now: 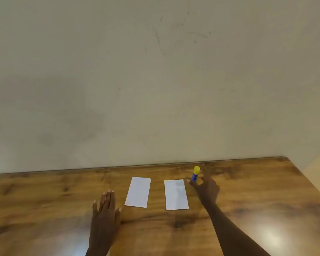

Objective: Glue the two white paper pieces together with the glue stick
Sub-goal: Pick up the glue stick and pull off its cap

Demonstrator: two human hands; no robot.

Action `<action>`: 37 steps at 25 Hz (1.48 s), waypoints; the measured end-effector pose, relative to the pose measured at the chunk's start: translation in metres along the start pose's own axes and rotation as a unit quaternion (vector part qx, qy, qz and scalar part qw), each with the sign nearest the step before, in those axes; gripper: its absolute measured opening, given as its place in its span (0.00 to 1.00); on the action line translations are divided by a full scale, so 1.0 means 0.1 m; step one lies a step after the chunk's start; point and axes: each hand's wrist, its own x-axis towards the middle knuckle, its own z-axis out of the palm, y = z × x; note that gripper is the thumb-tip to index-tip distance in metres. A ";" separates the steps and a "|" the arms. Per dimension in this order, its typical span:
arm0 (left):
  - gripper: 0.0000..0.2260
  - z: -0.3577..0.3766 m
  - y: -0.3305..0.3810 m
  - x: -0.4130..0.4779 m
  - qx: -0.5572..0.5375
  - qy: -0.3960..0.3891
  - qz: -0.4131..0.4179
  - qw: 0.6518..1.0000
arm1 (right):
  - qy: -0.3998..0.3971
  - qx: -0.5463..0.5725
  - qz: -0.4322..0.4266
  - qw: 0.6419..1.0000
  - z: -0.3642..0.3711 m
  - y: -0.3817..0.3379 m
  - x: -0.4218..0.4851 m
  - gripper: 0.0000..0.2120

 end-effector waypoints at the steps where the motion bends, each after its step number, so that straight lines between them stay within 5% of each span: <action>1: 0.21 0.04 -0.02 0.02 -0.021 0.011 -0.012 1.000 | 0.000 0.013 0.019 1.000 0.00 -0.03 0.03 0.24; 4: 0.19 -0.13 0.00 0.15 -0.137 -0.048 -0.106 0.984 | 0.000 0.045 0.056 0.997 0.05 -0.11 0.08 0.12; 7: 0.18 -0.37 0.09 0.38 -0.219 -0.005 -0.140 0.966 | -0.008 0.103 -0.022 0.994 0.01 -0.32 0.08 0.10; 13: 0.15 -1.50 0.73 1.03 -0.440 0.120 -0.130 0.880 | 0.002 0.210 -0.210 0.955 -0.53 -1.28 -0.03 0.10; 19: 0.16 -2.79 1.30 1.24 -0.605 0.131 -0.065 0.782 | 0.028 0.294 -0.352 0.888 -1.13 -2.21 -0.58 0.07; 23: 0.07 -3.34 1.39 1.08 -0.619 0.184 -0.047 0.762 | 0.035 0.334 -0.405 0.850 -1.41 -2.53 -1.03 0.04; 26: 0.11 -3.58 1.38 0.99 -0.630 0.186 -0.061 0.752 | 0.045 0.352 -0.431 0.830 -1.58 -2.66 -1.25 0.12; 34: 0.13 -3.90 1.22 0.81 -0.668 0.063 0.040 0.740 | -0.050 0.372 -0.461 0.804 -1.84 -2.75 -1.50 0.11; 37: 0.14 -3.99 1.20 0.77 -0.715 0.027 0.050 0.697 | -0.104 0.384 -0.447 0.801 -1.98 -2.79 -1.54 0.12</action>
